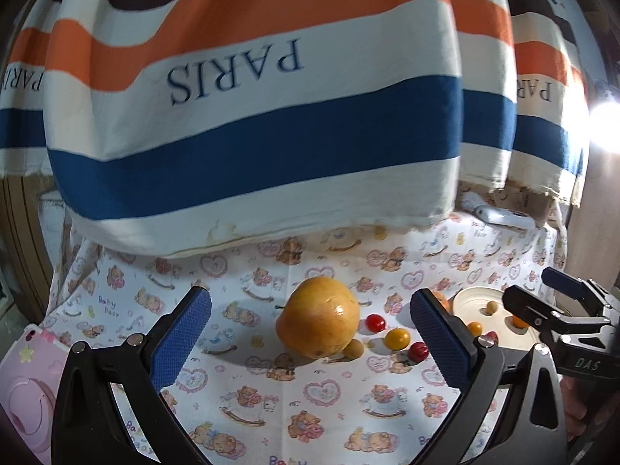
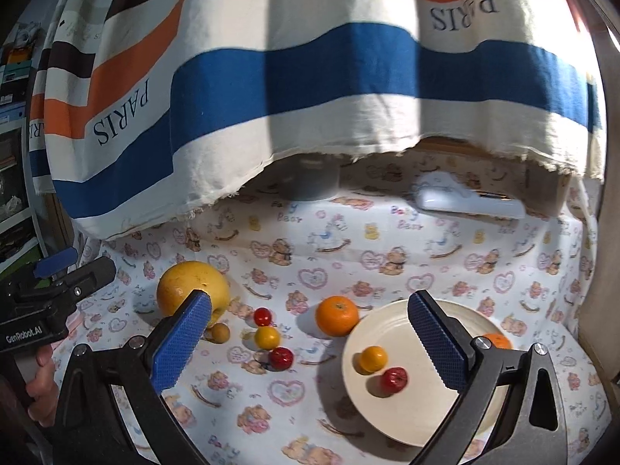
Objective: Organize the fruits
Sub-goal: 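Lower the right gripper onto a red fruit and close it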
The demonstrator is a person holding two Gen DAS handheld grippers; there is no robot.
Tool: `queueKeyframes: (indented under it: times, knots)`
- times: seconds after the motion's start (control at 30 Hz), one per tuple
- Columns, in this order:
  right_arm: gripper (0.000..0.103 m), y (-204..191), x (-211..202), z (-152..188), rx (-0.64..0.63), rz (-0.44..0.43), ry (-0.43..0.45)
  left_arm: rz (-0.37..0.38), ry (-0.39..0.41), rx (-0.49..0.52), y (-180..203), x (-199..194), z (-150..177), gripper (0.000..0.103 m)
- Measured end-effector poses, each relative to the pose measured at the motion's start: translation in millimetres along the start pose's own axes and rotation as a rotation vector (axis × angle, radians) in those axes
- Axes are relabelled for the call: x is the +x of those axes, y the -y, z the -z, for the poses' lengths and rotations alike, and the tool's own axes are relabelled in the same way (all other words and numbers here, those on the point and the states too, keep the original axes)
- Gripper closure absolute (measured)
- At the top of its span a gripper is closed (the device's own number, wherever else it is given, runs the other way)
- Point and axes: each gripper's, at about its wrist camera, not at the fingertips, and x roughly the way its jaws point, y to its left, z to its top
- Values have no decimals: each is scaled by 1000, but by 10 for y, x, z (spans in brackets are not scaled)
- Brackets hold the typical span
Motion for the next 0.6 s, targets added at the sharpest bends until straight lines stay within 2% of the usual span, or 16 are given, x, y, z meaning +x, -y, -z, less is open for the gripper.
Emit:
queueKeyframes:
  times: [0.17, 0.33, 0.37, 0.43, 0.6]
  knots:
    - [1, -117, 263, 8, -6, 4, -14, -14, -24, -45, -108, 81, 28, 1]
    - [2, -206, 550, 76, -45, -54, -101, -24, -60, -37, -114, 178, 70, 1]
    - [6, -215, 597, 98, -49, -68, -122, -29, -67, -34, -105, 193, 76, 1]
    - [27, -225, 726, 148, -60, -122, -205, -37, -78, -24, -83, 217, 95, 1]
    - [45, -124, 903, 243, -12, -166, -292, -47, -94, -12, -62, 261, 132, 1]
